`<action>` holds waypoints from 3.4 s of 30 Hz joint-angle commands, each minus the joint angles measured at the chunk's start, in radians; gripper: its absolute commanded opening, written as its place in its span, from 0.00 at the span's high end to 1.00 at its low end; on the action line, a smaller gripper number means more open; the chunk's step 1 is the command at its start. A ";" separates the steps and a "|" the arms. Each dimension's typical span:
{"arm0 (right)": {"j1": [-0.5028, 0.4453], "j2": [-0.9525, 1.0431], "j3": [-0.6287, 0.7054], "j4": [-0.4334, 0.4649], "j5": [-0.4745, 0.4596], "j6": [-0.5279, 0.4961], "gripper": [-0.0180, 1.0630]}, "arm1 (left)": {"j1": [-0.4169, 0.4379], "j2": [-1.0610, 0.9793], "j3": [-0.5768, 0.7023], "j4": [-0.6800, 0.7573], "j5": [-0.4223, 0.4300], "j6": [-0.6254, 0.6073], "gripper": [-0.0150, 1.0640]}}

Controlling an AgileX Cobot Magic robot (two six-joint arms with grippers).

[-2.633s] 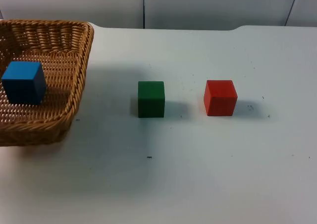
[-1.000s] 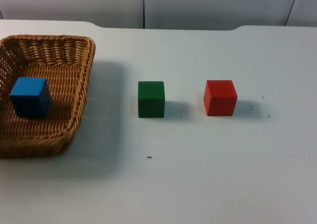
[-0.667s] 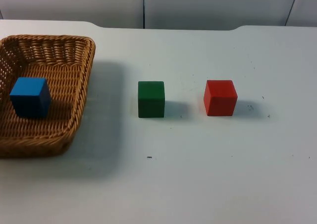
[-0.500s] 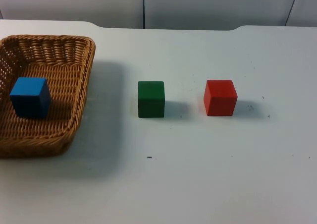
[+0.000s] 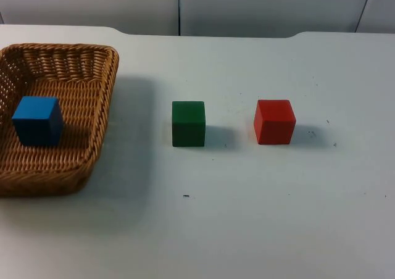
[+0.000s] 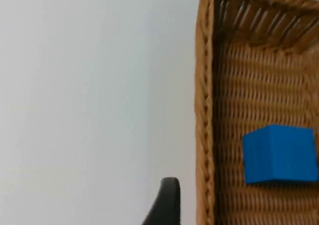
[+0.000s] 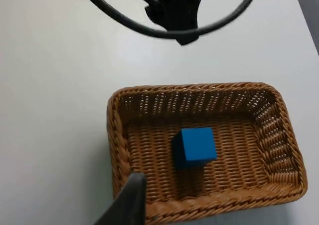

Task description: Pick up the basket with the left hand and place the blue cube into the basket with the right hand.

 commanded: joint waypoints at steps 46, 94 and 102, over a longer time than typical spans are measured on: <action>-0.085 -1.340 1.502 0.198 -0.523 0.150 0.01 | -0.340 -1.450 0.285 0.609 0.339 -0.641 0.29; -0.075 -1.918 1.550 -0.245 0.065 0.704 0.01 | -0.340 -1.459 0.424 0.669 0.372 -0.730 0.01; -0.075 -1.918 1.548 -0.243 0.065 0.704 0.01 | -0.340 -1.459 0.424 0.666 0.372 -0.727 0.01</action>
